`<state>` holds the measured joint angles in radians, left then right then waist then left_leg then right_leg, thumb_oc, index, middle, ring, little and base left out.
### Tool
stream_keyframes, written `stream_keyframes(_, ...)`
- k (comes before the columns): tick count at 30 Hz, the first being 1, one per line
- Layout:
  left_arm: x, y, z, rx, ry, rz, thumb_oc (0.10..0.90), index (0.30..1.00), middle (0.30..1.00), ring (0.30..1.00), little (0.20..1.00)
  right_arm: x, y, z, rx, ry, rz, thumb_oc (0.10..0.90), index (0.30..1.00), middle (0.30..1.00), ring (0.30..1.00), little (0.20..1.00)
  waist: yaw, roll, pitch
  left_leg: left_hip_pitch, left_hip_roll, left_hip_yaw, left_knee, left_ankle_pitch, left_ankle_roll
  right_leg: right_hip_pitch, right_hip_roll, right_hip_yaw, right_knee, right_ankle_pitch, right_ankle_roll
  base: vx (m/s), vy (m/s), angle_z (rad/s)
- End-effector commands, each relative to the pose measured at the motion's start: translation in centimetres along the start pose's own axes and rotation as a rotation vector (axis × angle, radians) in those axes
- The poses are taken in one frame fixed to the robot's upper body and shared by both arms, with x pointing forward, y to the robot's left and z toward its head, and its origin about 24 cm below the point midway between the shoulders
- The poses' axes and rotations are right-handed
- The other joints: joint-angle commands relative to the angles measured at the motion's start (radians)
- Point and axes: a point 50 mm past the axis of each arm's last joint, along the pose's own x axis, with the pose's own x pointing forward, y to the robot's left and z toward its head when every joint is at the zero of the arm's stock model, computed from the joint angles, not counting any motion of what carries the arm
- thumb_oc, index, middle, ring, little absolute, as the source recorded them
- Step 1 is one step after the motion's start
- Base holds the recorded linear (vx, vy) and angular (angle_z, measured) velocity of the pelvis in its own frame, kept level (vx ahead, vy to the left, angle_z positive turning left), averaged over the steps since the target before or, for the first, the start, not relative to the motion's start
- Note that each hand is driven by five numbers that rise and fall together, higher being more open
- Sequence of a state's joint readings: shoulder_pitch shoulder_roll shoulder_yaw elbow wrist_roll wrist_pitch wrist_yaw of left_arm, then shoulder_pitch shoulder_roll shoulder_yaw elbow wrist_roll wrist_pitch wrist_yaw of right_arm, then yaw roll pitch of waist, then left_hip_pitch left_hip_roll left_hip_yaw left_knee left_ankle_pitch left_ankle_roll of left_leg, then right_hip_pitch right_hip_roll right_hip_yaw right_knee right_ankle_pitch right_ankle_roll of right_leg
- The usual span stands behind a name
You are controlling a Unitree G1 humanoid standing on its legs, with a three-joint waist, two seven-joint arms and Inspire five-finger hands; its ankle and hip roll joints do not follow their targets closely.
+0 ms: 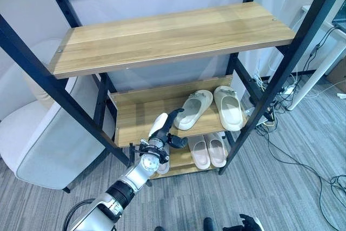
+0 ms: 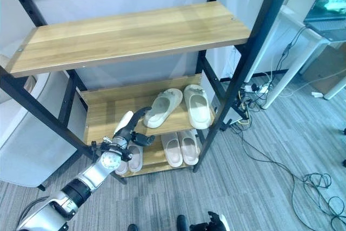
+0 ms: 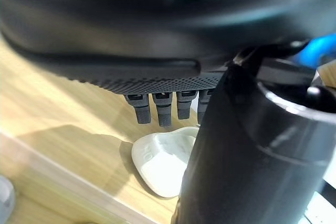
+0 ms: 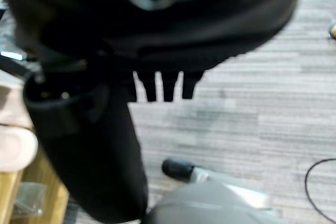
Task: Arrange the slippers neatly on the shoe rack.
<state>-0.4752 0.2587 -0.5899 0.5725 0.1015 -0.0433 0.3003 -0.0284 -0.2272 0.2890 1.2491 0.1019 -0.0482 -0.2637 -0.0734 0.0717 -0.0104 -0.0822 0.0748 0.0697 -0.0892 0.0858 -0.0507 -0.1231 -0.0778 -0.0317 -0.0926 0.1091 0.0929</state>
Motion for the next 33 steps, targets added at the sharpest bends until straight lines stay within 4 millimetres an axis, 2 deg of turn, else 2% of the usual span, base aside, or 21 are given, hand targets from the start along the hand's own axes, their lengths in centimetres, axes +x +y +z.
stream_keyframes(1,3.6,4.3,5.5,0.032,-0.197,0.178,0.800,0.900,0.900,0.900,0.900,-0.6,1.6,-1.5,-0.024,0.031,0.037,0.800,0.900,0.900,0.900,0.900,0.009,-0.062,-0.001,0.003,-0.030,-0.027,0.002,-0.085,-0.017,0.013,-0.031,-0.070,0.005,-0.074,0.070,0.00,0.000,0.00)
stream_keyframes(16,4.4,3.7,5.3,0.011,-0.138,0.196,0.800,0.900,0.900,0.900,0.900,-0.6,1.2,-1.6,-0.020,0.031,0.018,0.800,0.900,0.900,0.900,0.900,-0.014,-0.059,0.011,-0.005,-0.029,-0.012,0.002,-0.092,-0.015,-0.003,-0.028,-0.054,0.005,-0.074,0.070,0.00,-0.002,-0.01)
stream_keyframes(25,4.1,2.0,6.8,-0.110,-0.172,0.162,0.800,0.900,0.900,0.900,0.900,-0.6,1.4,-1.1,-0.004,0.020,0.022,0.800,0.900,0.900,0.900,0.900,-0.012,-0.051,0.018,0.009,-0.031,-0.011,0.002,-0.097,-0.012,0.010,-0.025,-0.051,0.005,-0.081,0.067,0.00,0.000,0.00)
stream_keyframes(33,3.3,0.0,6.7,-0.193,-0.170,0.070,0.800,0.900,0.900,0.900,0.900,-0.5,1.6,-0.8,0.014,0.020,0.025,0.800,0.900,0.900,0.900,0.900,-0.010,-0.044,0.022,0.019,-0.029,-0.008,0.002,-0.098,-0.012,0.021,-0.023,-0.049,0.005,-0.086,0.065,0.00,-0.002,-0.01)
